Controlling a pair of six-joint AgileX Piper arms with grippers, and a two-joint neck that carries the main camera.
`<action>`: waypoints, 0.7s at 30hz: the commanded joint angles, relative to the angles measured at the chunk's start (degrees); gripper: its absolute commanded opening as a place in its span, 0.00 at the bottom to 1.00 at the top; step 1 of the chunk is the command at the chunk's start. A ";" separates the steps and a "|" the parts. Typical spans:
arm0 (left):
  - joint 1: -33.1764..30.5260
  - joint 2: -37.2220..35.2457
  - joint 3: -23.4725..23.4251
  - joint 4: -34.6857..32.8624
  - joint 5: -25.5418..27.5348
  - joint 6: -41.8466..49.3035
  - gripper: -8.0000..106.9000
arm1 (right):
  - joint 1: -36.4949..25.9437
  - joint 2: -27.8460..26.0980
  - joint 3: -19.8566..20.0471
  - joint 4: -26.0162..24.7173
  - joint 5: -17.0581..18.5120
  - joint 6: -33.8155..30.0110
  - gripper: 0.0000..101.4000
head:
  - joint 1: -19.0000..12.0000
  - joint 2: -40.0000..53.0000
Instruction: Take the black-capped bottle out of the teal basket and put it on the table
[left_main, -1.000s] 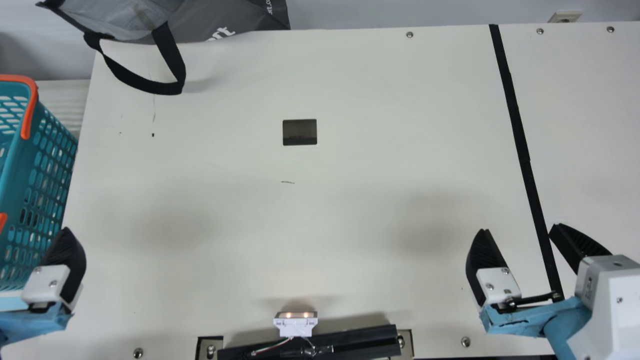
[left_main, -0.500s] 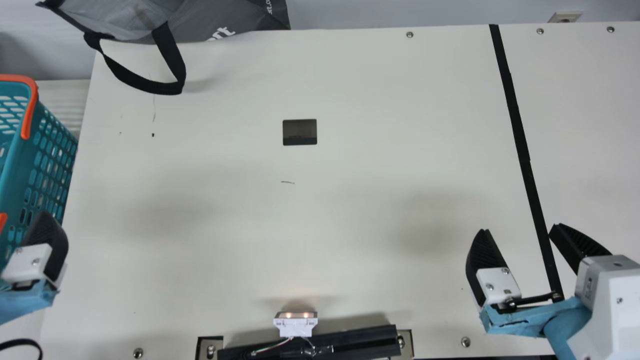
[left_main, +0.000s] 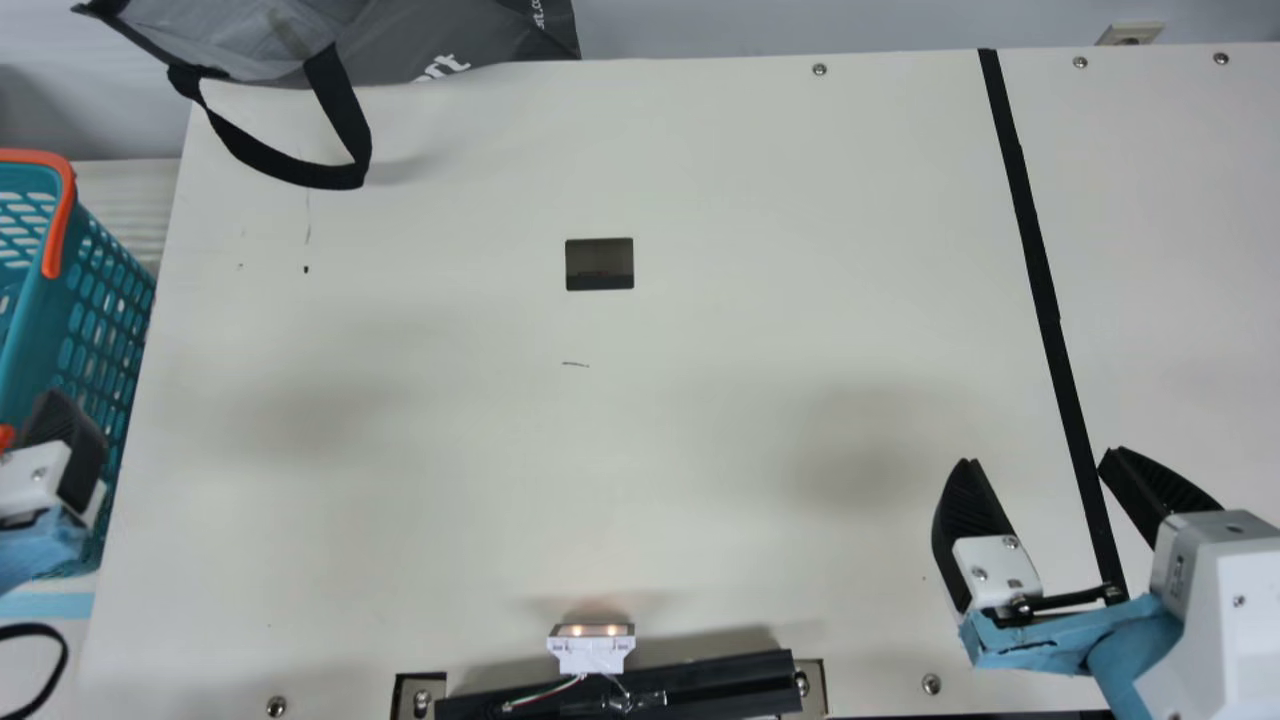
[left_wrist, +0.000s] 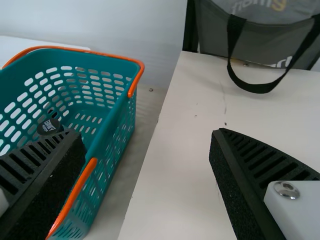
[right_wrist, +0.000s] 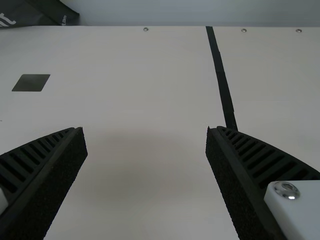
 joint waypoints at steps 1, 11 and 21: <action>1.33 1.09 -0.07 0.10 -0.74 -0.19 1.00 | 0.00 0.00 0.00 0.00 0.00 0.00 0.90 | -0.21 0.47; 7.58 6.73 -0.23 -1.61 -5.01 1.12 1.00 | 0.00 0.00 0.00 0.00 -0.05 0.00 0.90 | -0.21 0.47; 14.17 13.06 -1.19 -7.19 -9.09 6.34 1.00 | 0.00 0.00 0.00 0.00 -0.05 0.00 0.90 | -0.21 0.47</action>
